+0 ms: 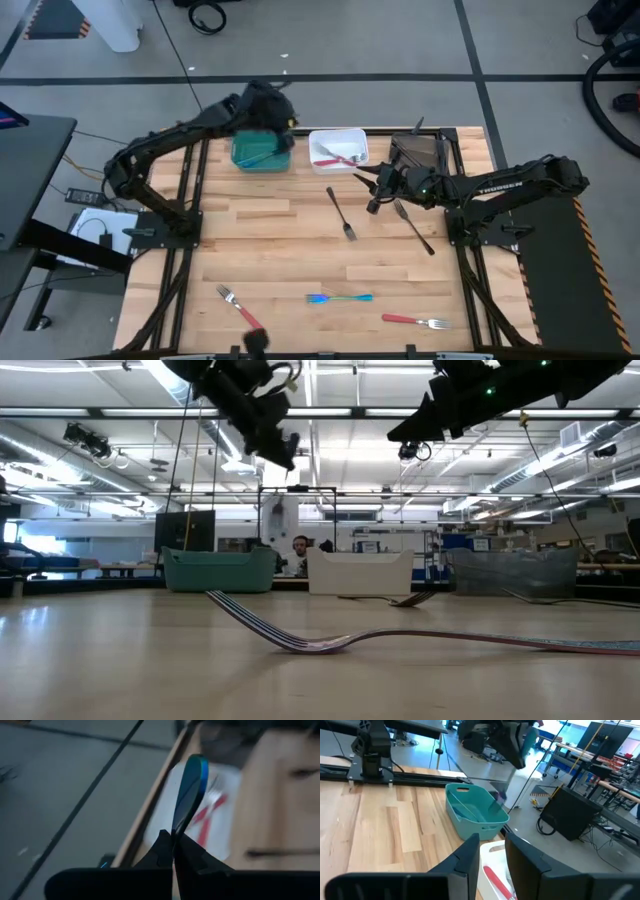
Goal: Sort silverware by color (type)
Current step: Put the iridescent blue fork into the green bin
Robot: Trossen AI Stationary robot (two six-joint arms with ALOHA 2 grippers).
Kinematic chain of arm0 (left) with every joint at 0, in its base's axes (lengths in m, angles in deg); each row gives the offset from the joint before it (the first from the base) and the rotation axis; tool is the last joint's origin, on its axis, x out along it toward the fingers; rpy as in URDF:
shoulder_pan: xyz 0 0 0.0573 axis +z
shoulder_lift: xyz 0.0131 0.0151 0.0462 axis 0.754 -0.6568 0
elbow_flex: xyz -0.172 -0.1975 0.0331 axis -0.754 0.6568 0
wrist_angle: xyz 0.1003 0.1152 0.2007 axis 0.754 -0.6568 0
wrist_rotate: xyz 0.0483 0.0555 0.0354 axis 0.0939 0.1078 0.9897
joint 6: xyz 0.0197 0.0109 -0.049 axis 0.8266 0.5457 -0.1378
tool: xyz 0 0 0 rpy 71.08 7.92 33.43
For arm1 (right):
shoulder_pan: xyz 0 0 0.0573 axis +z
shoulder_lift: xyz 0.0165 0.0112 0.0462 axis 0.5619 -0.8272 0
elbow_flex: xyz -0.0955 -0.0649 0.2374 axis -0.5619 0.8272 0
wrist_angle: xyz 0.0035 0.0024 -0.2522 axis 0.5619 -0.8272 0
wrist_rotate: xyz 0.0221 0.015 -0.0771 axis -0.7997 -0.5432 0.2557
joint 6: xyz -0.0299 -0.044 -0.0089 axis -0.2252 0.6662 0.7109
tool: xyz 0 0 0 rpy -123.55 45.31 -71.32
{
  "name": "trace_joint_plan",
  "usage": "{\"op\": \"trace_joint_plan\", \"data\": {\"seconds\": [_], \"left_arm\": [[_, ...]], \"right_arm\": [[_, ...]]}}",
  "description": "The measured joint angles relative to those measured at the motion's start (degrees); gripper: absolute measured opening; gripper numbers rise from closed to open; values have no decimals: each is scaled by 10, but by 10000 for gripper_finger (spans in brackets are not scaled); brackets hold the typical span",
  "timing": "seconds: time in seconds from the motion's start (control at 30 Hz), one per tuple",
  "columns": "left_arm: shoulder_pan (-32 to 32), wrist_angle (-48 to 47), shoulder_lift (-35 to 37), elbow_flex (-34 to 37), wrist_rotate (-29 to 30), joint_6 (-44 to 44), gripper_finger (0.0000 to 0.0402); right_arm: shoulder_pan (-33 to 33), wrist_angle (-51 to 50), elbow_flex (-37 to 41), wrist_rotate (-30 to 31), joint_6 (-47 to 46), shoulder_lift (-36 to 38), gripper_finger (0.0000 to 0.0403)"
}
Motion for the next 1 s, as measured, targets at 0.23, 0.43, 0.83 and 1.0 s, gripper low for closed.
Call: {"op": "trace_joint_plan", "data": {"seconds": [0.23,0.43,0.83,1.0], "left_arm": [[66,-109,7,0,35,73,5],[83,-161,0,0,36,68,6],[82,-233,-21,0,121,94,7],[76,-235,-58,0,120,94,10]], "right_arm": [[0,2,0,0,0,0,101],[0,2,0,0,0,0,101],[0,2,0,0,0,0,101],[-1,1,0,-3,-1,0,101]]}}
